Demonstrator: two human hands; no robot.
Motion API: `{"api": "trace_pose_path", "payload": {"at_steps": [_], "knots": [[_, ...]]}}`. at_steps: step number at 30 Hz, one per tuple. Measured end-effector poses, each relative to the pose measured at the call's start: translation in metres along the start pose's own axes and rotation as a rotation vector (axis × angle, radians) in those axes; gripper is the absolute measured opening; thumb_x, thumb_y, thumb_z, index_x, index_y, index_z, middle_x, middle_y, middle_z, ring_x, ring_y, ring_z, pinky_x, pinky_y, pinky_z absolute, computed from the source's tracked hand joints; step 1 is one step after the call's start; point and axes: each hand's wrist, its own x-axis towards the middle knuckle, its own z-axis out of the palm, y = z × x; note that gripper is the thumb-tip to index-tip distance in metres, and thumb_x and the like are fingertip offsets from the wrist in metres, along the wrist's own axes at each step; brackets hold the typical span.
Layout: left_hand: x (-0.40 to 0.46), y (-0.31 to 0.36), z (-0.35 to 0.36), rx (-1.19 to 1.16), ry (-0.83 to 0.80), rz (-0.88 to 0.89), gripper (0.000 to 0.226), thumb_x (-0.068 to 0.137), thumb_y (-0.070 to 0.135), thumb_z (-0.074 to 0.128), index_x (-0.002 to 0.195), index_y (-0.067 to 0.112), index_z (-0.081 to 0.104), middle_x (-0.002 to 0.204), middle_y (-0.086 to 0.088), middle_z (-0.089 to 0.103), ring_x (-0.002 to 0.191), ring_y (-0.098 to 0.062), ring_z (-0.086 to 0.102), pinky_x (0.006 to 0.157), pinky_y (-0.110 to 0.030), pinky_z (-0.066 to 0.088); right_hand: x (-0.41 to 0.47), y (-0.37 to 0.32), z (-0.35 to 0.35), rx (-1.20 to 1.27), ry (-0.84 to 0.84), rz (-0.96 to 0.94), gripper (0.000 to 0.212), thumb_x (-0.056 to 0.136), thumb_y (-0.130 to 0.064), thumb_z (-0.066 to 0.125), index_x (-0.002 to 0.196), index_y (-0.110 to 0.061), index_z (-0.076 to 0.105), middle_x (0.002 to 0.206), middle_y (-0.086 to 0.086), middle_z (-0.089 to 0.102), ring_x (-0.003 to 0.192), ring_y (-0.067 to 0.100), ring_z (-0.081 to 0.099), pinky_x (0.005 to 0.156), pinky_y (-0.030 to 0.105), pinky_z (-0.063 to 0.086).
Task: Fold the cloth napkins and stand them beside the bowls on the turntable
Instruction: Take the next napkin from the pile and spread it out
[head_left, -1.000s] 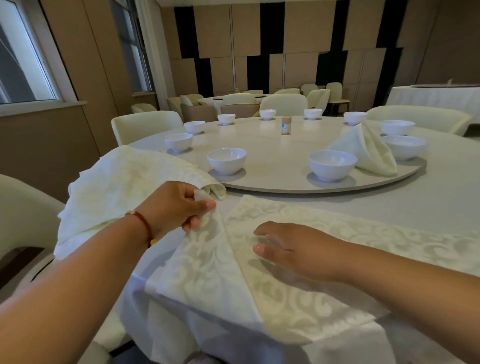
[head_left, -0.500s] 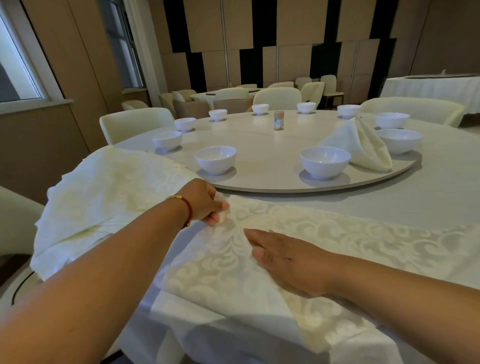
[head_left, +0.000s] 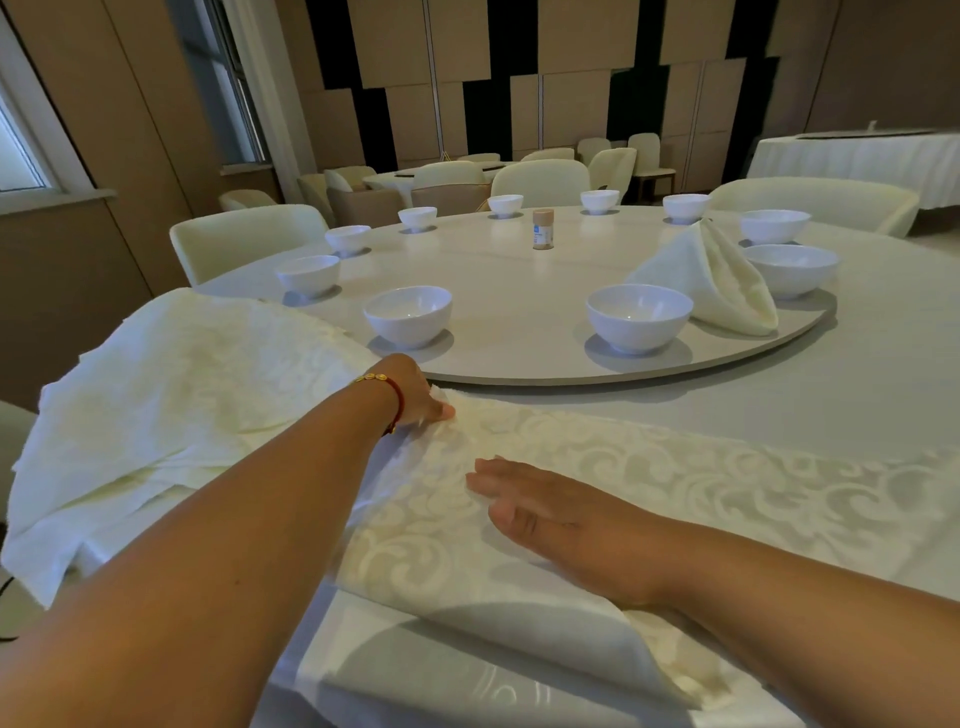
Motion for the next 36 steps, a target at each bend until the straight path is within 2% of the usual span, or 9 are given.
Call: {"api": "trace_pose_path", "payload": {"at_steps": [6,11,14,18,25,30,33,35,36], "knots": [[0.01,-0.003,0.008,-0.007,0.04,-0.018,0.048,0.08,0.046,0.071,0.059,0.011,0.046,0.057,-0.005,0.046,0.061,-0.021,0.047,0.067,-0.031,0.042,0.002,-0.001,-0.001,-0.034,0.012,-0.027,0.061,0.099,-0.058,0.016,0.148,-0.026,0.034,0.156,-0.012,0.025,0.143,-0.002,0.014,0.113,0.009,0.004],[-0.006,-0.01,0.022,-0.113,0.25,0.003,0.047,0.079,0.047,0.072,0.102,0.015,0.046,0.09,0.001,0.055,0.086,-0.02,0.052,0.071,-0.029,0.04,0.001,-0.001,0.0,-0.097,-0.022,-0.019,0.061,0.099,-0.057,0.016,0.147,-0.026,0.037,0.156,-0.011,0.026,0.144,0.001,0.013,0.109,0.005,-0.002],[-0.016,-0.011,0.037,-0.142,0.404,0.121,0.026,0.084,0.038,0.069,0.087,0.017,0.054,0.077,0.004,0.055,0.078,-0.018,0.052,0.062,-0.027,0.035,-0.005,-0.017,-0.011,-0.072,-0.079,0.016,0.058,0.1,-0.056,0.021,0.147,-0.027,0.038,0.156,-0.011,0.026,0.146,0.003,0.01,0.109,0.008,-0.005],[-0.018,-0.011,0.04,-0.089,0.394,0.191,0.019,0.09,0.035,0.062,0.081,0.019,0.058,0.075,0.002,0.059,0.076,-0.018,0.054,0.063,-0.028,0.035,-0.014,-0.046,-0.026,-0.21,-0.197,-0.008,0.071,0.087,-0.065,0.019,0.149,-0.033,0.03,0.158,-0.013,0.021,0.145,-0.003,-0.001,0.118,0.032,-0.015],[-0.031,-0.007,0.046,0.038,0.399,0.188,0.016,0.092,0.012,0.049,0.092,0.012,0.065,0.09,-0.003,0.061,0.087,-0.022,0.057,0.071,-0.026,0.04,-0.034,-0.054,-0.018,-0.437,-0.439,-0.185,0.06,0.099,-0.057,0.022,0.153,-0.038,0.004,0.16,-0.014,-0.009,0.144,0.001,-0.019,0.117,0.035,-0.017],[-0.045,-0.01,0.052,0.07,0.369,0.212,0.036,0.096,0.034,0.043,0.098,0.007,0.065,0.105,-0.012,0.054,0.102,-0.027,0.051,0.087,-0.032,0.041,-0.058,-0.045,-0.025,-0.418,-0.478,-0.176,0.061,0.099,-0.054,0.021,0.153,-0.035,0.001,0.159,-0.018,-0.014,0.14,-0.006,-0.023,0.116,0.028,-0.018],[-0.051,-0.012,0.054,0.14,0.275,0.202,0.052,0.094,0.052,0.039,0.124,0.014,0.057,0.125,-0.01,0.048,0.12,-0.027,0.04,0.103,-0.036,0.036,-0.055,-0.042,-0.027,-0.205,-0.467,-0.141,0.07,0.091,-0.07,0.014,0.15,-0.034,0.025,0.159,-0.018,0.011,0.143,-0.008,-0.003,0.119,0.026,-0.006],[-0.059,-0.012,0.054,0.167,0.236,0.191,0.063,0.091,0.061,0.038,0.139,0.021,0.044,0.136,-0.007,0.04,0.129,-0.026,0.031,0.107,-0.036,0.032,-0.052,-0.041,-0.041,0.074,-0.358,-0.033,0.08,0.081,-0.082,0.023,0.134,-0.031,0.055,0.145,-0.013,0.047,0.135,0.0,0.037,0.117,0.029,0.021],[-0.062,-0.011,0.055,0.181,0.229,0.188,0.066,0.09,0.064,0.037,0.142,0.023,0.04,0.138,-0.005,0.037,0.131,-0.026,0.028,0.107,-0.036,0.031,-0.05,-0.038,-0.05,0.165,-0.265,0.044,0.072,0.081,-0.078,0.033,0.121,-0.027,0.065,0.13,-0.007,0.061,0.12,0.007,0.054,0.11,0.03,0.036]]}}
